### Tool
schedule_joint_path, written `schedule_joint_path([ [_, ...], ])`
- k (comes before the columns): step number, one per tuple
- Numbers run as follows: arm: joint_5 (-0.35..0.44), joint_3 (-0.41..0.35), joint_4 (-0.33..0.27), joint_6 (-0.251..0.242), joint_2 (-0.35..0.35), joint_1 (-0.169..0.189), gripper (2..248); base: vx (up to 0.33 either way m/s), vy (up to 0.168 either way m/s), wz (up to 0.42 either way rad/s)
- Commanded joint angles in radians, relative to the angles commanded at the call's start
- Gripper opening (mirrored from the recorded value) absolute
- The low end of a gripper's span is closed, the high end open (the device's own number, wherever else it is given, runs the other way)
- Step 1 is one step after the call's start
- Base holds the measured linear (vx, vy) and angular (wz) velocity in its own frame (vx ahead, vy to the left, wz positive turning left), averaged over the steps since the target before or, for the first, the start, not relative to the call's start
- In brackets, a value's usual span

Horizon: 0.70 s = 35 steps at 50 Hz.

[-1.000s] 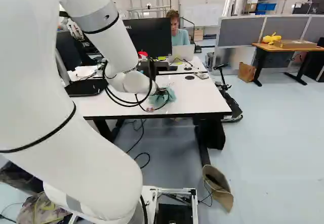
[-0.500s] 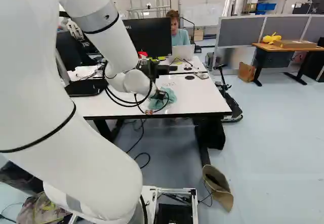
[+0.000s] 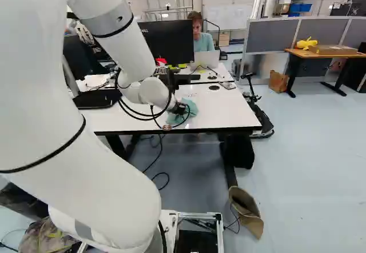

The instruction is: Clean the table with the green towel

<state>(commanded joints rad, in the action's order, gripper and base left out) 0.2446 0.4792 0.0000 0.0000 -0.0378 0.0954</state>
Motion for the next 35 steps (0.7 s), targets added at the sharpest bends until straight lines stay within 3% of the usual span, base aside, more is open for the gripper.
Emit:
schedule_joint_path([
  [17,0.000,0.023,0.000,0.000,0.022,-0.061,26,0.000,0.000,0.000],
  [35,0.000,0.111,0.000,0.000,0.107,-0.066,26,0.000,0.000,0.000],
])
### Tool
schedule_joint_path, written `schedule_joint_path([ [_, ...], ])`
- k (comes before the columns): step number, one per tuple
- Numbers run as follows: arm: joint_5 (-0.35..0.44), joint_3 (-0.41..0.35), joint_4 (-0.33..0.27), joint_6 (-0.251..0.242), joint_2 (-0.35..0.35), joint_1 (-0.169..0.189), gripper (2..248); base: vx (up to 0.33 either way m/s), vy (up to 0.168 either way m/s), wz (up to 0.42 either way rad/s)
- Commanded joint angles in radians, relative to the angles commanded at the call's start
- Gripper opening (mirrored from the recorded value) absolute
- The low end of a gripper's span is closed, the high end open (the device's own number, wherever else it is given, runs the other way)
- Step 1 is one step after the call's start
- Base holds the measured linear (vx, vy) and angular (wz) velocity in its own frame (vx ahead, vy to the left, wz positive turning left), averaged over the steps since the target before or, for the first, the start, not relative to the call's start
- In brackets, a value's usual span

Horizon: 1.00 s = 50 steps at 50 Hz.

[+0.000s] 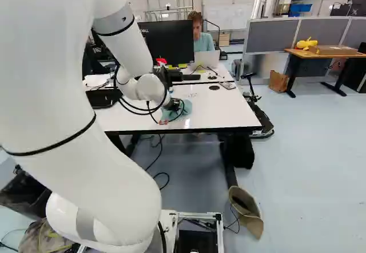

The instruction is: Clean the table with the green towel

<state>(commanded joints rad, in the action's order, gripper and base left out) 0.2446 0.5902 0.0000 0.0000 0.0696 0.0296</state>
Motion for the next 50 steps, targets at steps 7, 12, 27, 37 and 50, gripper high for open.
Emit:
schedule_joint_path([
  [7,0.000,0.037,0.000,0.000,0.034,0.003,26,0.000,0.000,0.000],
  [12,0.000,0.063,0.000,0.000,0.058,0.007,26,0.000,0.000,0.000],
  [27,0.000,0.108,0.000,0.000,0.098,0.038,26,0.000,0.000,0.000],
  [37,0.000,0.104,0.000,0.000,0.094,0.071,26,0.000,0.000,0.000],
  [50,0.000,0.054,0.000,0.000,0.050,0.093,26,0.000,0.000,0.000],
])
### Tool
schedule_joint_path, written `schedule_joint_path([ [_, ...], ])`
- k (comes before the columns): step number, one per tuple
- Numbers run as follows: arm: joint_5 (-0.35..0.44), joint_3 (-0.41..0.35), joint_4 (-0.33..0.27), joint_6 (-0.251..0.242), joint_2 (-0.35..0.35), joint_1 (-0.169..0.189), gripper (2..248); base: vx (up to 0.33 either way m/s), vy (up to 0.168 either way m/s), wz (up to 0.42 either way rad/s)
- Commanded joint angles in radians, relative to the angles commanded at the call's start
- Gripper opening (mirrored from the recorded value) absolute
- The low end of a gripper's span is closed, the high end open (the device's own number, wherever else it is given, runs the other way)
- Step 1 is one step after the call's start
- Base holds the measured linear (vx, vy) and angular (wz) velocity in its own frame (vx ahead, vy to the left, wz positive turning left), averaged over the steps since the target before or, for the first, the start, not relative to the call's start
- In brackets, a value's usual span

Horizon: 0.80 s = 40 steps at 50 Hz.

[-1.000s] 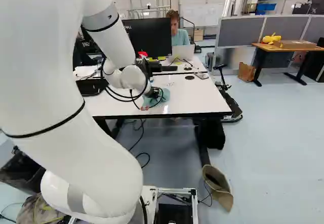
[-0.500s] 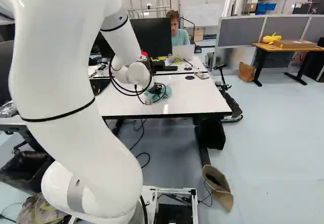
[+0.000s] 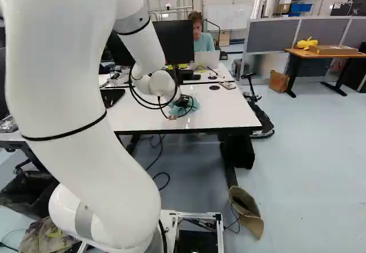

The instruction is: Clean the table with the green towel

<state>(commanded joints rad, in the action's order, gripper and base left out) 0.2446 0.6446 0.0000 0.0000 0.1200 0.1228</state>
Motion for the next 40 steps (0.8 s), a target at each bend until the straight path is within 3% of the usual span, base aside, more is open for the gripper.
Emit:
schedule_joint_path([
  [24,0.000,-0.127,0.000,0.000,-0.119,-0.017,26,0.000,0.000,0.000],
  [40,0.000,-0.179,0.000,0.000,-0.171,-0.064,26,0.000,0.000,0.000],
])
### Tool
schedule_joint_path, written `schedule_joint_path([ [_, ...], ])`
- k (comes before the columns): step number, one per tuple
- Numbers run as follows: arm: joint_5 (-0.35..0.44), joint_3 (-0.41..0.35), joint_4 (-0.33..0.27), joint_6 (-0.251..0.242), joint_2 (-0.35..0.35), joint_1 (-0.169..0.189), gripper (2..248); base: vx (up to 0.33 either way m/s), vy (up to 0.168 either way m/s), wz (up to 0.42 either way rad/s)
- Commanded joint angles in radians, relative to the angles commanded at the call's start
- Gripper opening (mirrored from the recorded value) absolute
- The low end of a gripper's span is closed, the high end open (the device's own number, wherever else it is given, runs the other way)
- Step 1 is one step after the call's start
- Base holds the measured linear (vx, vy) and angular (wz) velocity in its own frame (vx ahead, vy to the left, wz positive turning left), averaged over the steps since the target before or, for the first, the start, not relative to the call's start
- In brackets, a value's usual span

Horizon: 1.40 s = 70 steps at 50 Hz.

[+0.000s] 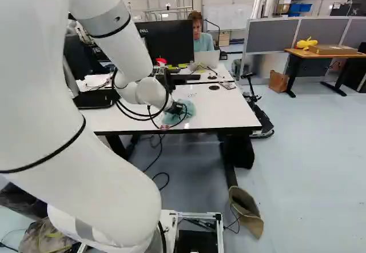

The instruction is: Clean the table with the green towel

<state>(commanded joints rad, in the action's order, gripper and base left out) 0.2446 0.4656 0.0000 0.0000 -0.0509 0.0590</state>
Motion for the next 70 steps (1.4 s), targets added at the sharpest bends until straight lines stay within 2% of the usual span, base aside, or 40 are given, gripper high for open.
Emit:
schedule_joint_path([
  [19,0.000,0.040,0.000,0.000,0.039,-0.066,26,0.000,0.000,0.000],
  [30,0.000,0.092,0.000,0.000,0.090,-0.086,26,0.000,0.000,0.000],
  [54,0.000,0.218,0.000,0.000,0.206,-0.082,26,0.000,0.000,0.000],
  [70,0.000,0.267,0.000,0.000,0.250,-0.048,26,0.000,0.000,0.000],
])
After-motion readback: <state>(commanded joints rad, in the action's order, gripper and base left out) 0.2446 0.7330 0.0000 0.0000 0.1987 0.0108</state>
